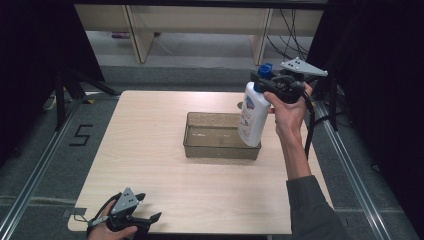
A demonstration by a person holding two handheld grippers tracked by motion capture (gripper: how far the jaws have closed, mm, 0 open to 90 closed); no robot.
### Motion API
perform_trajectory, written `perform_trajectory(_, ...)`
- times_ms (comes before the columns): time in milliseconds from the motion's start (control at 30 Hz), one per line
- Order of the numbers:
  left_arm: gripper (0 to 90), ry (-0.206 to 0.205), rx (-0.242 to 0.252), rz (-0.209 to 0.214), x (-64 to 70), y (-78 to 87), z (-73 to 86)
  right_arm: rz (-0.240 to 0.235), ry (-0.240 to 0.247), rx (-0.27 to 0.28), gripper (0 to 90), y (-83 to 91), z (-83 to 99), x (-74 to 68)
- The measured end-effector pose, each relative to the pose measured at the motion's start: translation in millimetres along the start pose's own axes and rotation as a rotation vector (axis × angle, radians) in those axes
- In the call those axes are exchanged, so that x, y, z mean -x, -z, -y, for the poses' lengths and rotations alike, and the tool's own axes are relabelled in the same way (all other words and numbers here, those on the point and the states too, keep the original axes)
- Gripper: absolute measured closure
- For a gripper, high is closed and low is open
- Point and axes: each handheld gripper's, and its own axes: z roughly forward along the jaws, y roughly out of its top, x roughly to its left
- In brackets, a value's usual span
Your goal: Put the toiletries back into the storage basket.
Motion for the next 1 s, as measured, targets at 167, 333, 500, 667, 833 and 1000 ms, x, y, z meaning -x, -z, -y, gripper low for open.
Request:
perform_trajectory(167,14.9,0.007,0.004,-0.003,0.6,0.0,0.0,0.017,-0.007,-0.008,61.6,-4.3,2.3,4.8)
perform_trajectory(333,14.9,0.0,-0.001,0.001,0.0,0.0,0.0,0.023,-0.007,-0.018,61.6,-8.0,6.9,7.2)
perform_trajectory(500,14.9,-0.005,-0.005,0.006,-0.1,0.1,-0.1,0.025,-0.002,-0.036,61.6,-12.2,11.7,8.2)
perform_trajectory(667,14.9,0.0,0.003,0.015,1.0,-0.7,0.1,0.027,-0.014,-0.044,61.6,-14.4,18.0,10.2)
perform_trajectory(833,14.9,0.0,0.011,0.006,1.4,-1.0,0.2,0.023,-0.014,-0.043,61.5,-14.0,24.7,12.5)
perform_trajectory(1000,14.9,0.001,0.015,0.008,1.0,-1.3,0.3,0.027,-0.017,-0.053,61.5,-13.8,31.2,14.5)
